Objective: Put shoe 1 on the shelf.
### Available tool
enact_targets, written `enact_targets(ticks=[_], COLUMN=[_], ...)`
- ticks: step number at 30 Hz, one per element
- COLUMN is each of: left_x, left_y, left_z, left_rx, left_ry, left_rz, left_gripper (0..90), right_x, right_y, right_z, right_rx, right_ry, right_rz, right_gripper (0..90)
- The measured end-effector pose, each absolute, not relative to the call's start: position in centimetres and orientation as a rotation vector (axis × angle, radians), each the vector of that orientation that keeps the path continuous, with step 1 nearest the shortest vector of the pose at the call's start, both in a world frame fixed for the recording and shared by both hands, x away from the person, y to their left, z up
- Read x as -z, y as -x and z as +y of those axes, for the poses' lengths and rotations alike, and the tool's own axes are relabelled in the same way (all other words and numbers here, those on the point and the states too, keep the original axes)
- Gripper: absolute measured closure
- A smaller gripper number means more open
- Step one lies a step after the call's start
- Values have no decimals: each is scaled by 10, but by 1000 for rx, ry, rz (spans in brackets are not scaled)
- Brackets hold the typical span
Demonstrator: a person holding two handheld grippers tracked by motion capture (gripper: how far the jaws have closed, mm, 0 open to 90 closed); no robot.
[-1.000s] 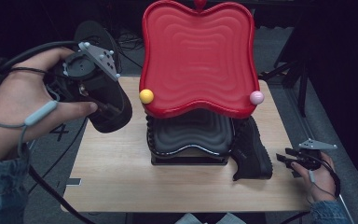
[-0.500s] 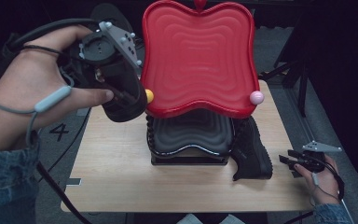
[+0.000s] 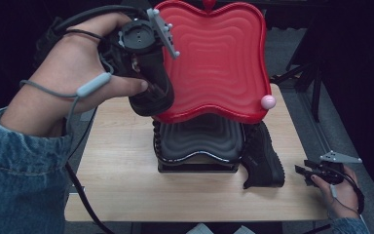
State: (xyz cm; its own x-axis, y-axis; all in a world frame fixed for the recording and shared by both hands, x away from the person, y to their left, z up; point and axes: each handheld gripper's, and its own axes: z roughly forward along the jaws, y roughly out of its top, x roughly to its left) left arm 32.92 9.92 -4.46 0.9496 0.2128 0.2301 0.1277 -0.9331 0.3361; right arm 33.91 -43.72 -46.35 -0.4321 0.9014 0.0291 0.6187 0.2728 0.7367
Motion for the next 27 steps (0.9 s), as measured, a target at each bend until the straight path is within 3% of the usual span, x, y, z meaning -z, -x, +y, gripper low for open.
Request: enact_targets(ticks=[27], left_x=[46], left_y=[-361], left_z=[41], left_rx=[-427], left_ry=[-2817], left_rz=[105], left_gripper=[810], right_x=[465], right_y=[-311], right_z=[-462], right_rx=[-960], right_ry=[-1449], right_rz=[2084], right_gripper=[498])
